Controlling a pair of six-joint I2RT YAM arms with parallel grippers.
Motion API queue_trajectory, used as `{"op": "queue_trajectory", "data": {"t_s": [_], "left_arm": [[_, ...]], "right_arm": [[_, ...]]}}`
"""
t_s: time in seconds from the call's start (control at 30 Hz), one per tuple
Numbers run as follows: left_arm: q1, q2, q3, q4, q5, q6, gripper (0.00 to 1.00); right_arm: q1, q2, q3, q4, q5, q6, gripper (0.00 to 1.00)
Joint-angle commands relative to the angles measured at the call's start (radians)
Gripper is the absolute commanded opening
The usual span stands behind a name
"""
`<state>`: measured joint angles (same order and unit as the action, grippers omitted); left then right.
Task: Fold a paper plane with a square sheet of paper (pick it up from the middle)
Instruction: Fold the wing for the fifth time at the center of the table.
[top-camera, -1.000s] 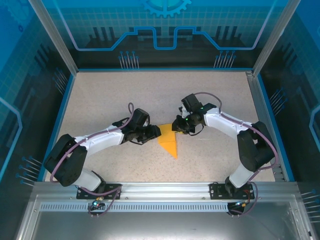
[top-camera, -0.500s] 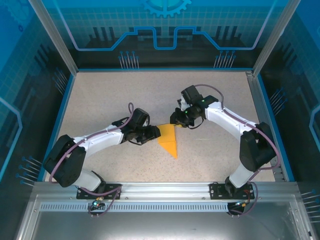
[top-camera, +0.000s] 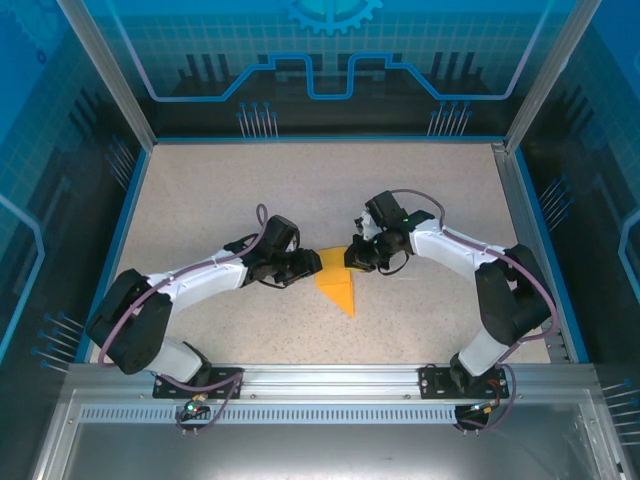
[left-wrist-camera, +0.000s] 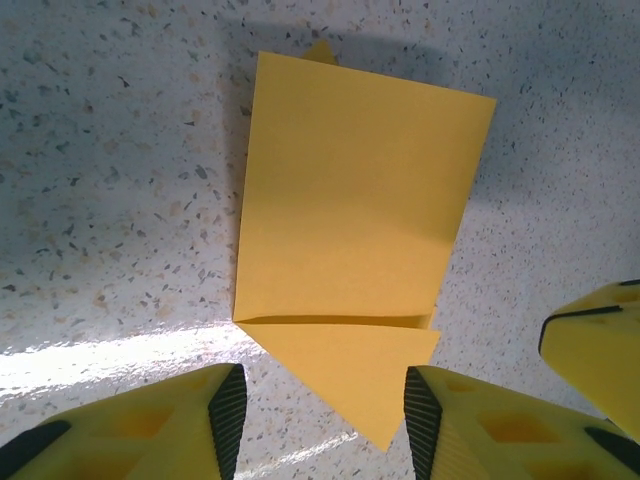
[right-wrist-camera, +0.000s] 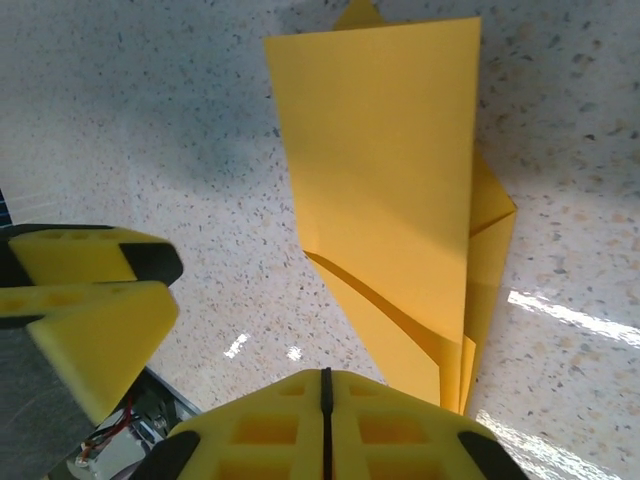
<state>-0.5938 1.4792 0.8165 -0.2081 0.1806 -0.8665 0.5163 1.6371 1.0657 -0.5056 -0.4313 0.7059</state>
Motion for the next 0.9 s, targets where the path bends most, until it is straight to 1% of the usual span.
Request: {"op": "queue_trajectory", "data": {"t_s": [0.0, 0.2, 0.37, 0.6, 0.73, 0.87], "left_arm": [[-0.002, 0.031, 0.02, 0.014, -0.004, -0.018, 0.49], [-0.003, 0.073, 0.026, 0.031, 0.012, -0.026, 0.48], [-0.003, 0.097, 0.021, 0.051, 0.024, -0.036, 0.48], [-0.003, 0.137, 0.036, 0.062, 0.048, -0.045, 0.48], [-0.003, 0.15, 0.039, 0.063, 0.048, -0.055, 0.49], [-0.002, 0.165, 0.04, 0.075, 0.065, -0.075, 0.49]], "right_arm": [[-0.005, 0.02, -0.016, 0.033, -0.021, -0.025, 0.09], [-0.004, 0.08, -0.068, 0.103, -0.076, -0.017, 0.09], [-0.011, 0.113, -0.086, 0.109, -0.034, -0.039, 0.09], [-0.043, 0.167, -0.156, 0.194, -0.057, -0.04, 0.09], [-0.057, 0.177, -0.18, 0.222, -0.05, -0.046, 0.09], [-0.078, 0.178, -0.245, 0.269, -0.071, -0.041, 0.09]]}}
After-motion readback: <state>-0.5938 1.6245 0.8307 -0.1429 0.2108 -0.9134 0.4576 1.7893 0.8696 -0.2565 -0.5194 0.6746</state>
